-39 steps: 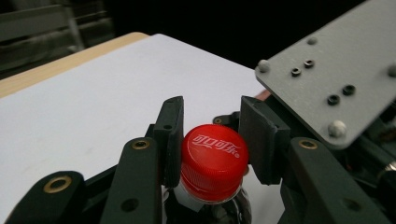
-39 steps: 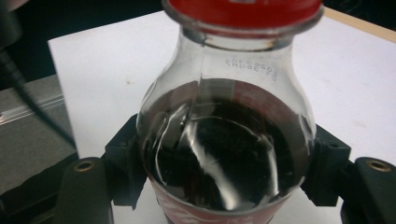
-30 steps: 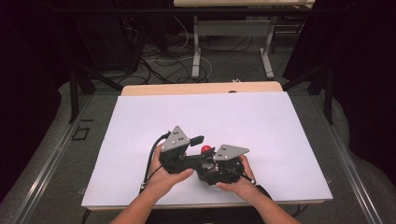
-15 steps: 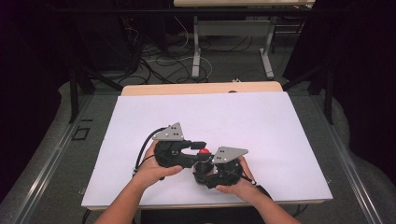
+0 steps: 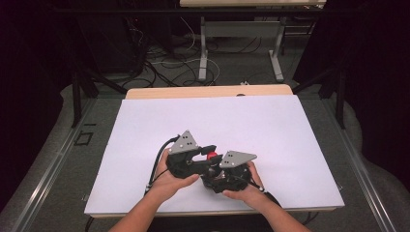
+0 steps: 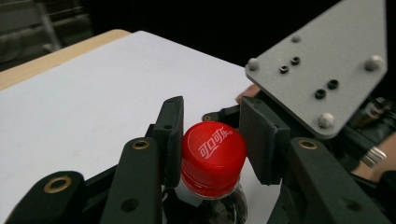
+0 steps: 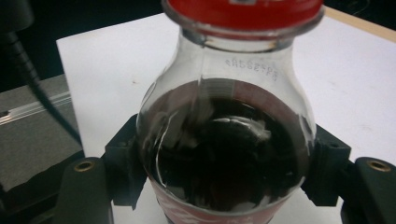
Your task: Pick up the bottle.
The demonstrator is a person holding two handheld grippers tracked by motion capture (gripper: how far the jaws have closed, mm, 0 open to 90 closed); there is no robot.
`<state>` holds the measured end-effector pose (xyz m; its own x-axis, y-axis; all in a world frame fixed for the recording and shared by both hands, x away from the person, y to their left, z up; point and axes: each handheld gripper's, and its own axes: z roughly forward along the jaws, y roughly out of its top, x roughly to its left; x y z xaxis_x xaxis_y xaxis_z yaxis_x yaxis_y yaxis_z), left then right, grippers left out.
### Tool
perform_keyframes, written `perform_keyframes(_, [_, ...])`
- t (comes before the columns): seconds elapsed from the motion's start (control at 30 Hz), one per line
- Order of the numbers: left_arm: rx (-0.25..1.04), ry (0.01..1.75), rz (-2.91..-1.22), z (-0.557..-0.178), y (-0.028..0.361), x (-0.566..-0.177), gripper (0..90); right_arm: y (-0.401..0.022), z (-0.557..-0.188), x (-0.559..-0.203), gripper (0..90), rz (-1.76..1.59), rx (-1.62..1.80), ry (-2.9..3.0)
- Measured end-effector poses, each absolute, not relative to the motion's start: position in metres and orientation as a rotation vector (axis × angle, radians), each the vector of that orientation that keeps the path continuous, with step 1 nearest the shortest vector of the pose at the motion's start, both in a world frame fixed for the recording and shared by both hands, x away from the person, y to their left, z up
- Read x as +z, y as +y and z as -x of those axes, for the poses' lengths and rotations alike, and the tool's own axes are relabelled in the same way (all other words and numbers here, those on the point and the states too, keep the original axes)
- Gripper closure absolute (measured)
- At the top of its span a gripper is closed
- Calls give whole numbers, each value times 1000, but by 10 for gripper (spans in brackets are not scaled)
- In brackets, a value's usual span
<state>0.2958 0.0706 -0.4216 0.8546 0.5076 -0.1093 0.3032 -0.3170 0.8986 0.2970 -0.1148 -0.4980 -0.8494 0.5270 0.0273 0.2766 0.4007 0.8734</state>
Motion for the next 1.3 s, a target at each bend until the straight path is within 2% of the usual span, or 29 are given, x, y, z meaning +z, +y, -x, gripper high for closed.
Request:
perform_keyframes(0.13, [302, 675, -1911, -288, 62, -419, 616, -115, -296, -497, 297, -720, 1411, 2374])
perform_keyframes(0.2, [281, 684, -1922, -290, 62, -418, 602, -116, -297, -496, 297, -729, 1421, 2369])
perform_keyframes(0.27, [238, 676, -1930, -293, 64, -417, 512, -117, -297, -496, 297, -727, 1419, 2379])
perform_keyframes(0.43, [201, 621, -1942, -296, 76, -413, 437, -119, -298, -496, 297, -715, 1436, 2388])
perform_keyframes(0.57, [94, 533, -1956, -305, 88, -411, 447, -119, -298, -496, 297, -697, 1453, 2397])
perform_keyframes(0.7, [58, 484, -1978, -312, 91, -413, 473, -116, -295, -495, 296, -656, 1461, 2421])
perform_keyframes(0.8, [32, 441, -1980, -314, 90, -416, 504, -113, -294, -497, 297, -644, 1478, 2418])
perform_keyframes(0.93, [3, 431, -1972, -315, 87, -420, 593, -114, -296, -497, 297, -611, 1455, 2422])
perform_keyframes(1.1, [73, 478, -1960, -311, 82, -421, 609, -115, -296, -498, 297, -671, 1447, 2441])
perform_keyframes(1.3, [265, 635, -1919, -293, 68, -421, 615, -116, -298, -498, 298, -741, 1409, 2371])
